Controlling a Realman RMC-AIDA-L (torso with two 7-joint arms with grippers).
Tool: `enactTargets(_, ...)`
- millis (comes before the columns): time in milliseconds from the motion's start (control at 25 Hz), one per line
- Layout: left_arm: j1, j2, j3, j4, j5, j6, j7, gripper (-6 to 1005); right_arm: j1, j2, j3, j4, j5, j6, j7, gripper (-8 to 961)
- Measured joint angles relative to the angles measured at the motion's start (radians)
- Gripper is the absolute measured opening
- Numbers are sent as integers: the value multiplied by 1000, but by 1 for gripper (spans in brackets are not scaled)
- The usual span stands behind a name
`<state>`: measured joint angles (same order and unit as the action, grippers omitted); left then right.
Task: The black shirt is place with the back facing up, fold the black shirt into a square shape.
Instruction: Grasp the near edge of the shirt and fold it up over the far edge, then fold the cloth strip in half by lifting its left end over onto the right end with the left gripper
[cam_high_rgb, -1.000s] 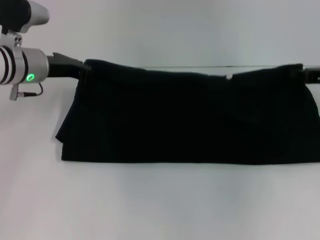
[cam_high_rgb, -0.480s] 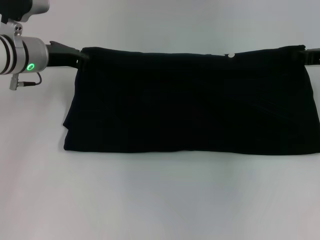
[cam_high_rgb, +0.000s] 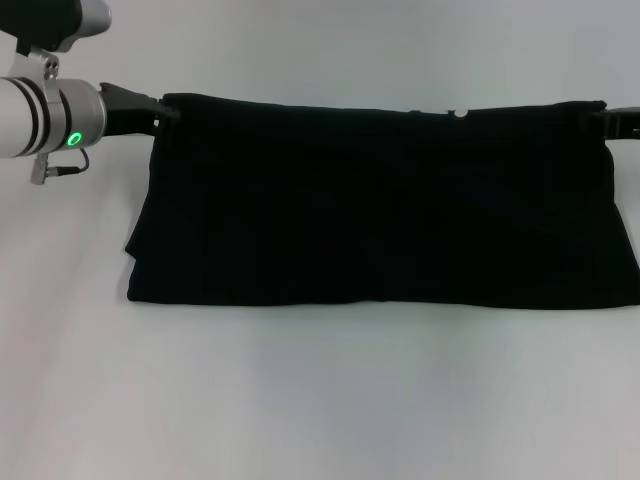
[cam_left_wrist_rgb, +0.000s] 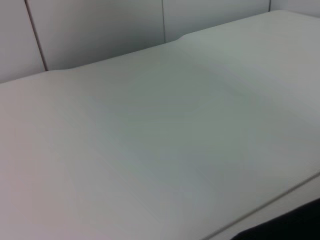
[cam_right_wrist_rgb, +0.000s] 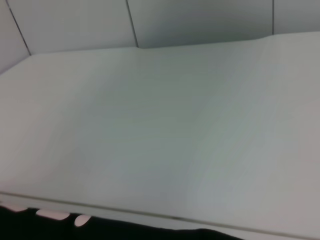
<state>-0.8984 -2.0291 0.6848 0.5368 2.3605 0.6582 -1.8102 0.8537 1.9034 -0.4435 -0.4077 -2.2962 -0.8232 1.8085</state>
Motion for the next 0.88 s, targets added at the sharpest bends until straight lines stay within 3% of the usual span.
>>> enactTargets(280,5,-28,-1,-7,-3,-112,-2,126,-12,-1,-31,-35,2,17,23,159)
enactTargets(440,13,-46,-12,-5,-8,-193,-25,295,-16,-7,-26,-59,5,2,27,282)
enactTargets(520,24,-45,-7,18,-5,-160,-91,385,-21,-12,-23,-81,11,-56,47,360)
enactTargets(640,68,-37,0,106,1,-1,-190,529,-43,-14,-21,-124,47,-190,81,482)
enactTargets(720,116,-33,-5,197,-8,200,-239,610,-73,-14,-21,-149,102,-299,85,565)
enactTargets(760,116,-33,-5,197,-8,200,-239,643,-90,-14,-22,-157,135,-354,83,606)
enactTargets(800,165,-23,-13,283,-27,430,-289,676,-105,-15,-23,-161,160,-396,80,611)
enactTargets(880,199,-5,-20,323,-45,603,-338,742,-135,-17,-27,-162,203,-483,71,621)
